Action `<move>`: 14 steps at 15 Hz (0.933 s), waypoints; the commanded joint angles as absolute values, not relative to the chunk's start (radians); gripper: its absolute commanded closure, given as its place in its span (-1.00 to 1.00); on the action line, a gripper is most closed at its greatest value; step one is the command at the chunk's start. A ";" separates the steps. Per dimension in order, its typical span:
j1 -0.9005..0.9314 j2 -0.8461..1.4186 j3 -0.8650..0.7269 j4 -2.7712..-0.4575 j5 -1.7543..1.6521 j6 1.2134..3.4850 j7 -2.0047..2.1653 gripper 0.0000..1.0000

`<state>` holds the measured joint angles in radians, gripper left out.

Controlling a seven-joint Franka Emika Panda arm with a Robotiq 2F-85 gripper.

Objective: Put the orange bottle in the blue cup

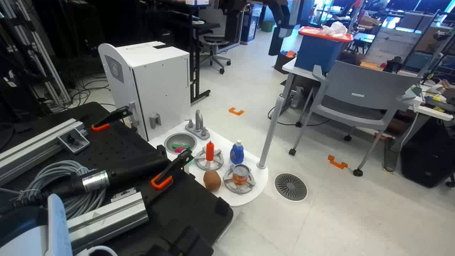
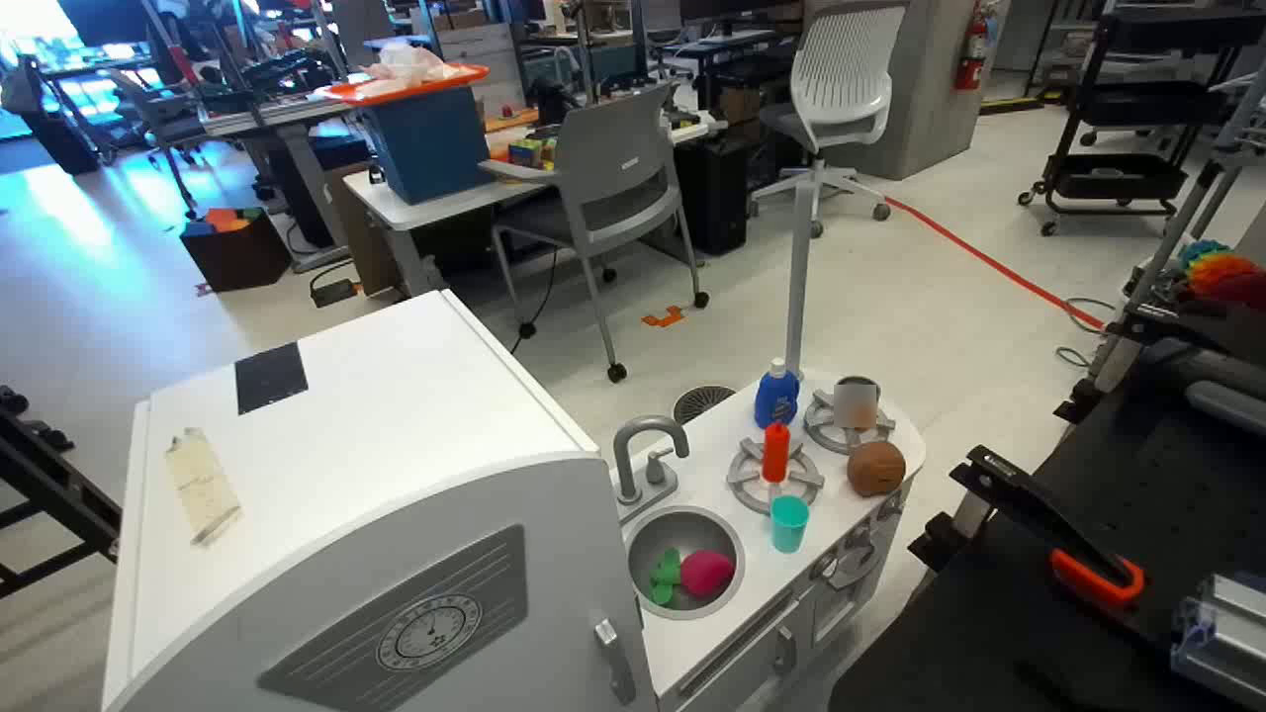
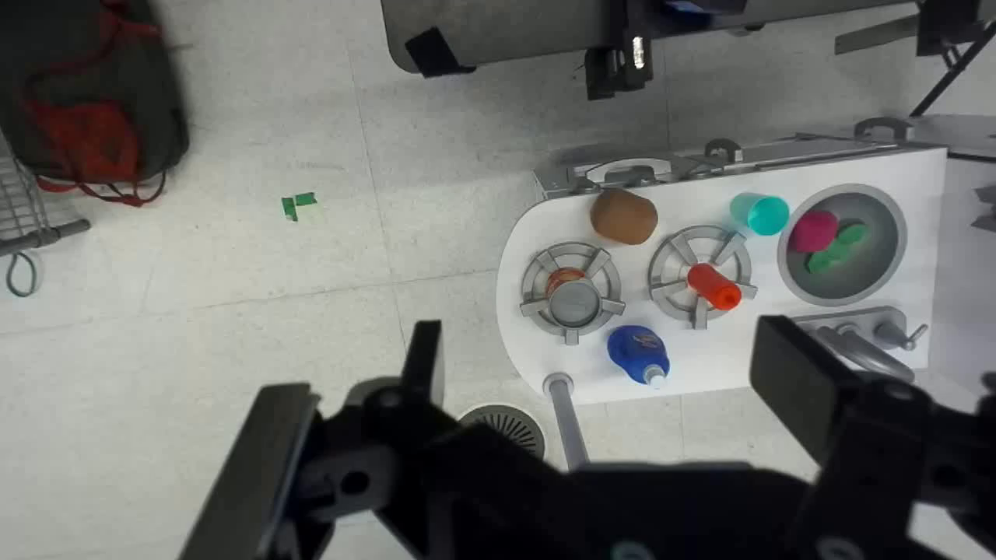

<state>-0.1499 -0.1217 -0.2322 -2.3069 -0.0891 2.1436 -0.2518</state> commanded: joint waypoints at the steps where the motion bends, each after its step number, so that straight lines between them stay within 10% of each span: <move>1: -0.161 -0.121 -0.221 -2.304 -0.087 2.142 -0.253 -1.00; 14: -0.056 0.065 -0.079 -2.283 -0.072 2.215 -0.058 -1.00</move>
<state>-0.0955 -0.0555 -0.1348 -2.3225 -0.0723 2.1795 -0.1427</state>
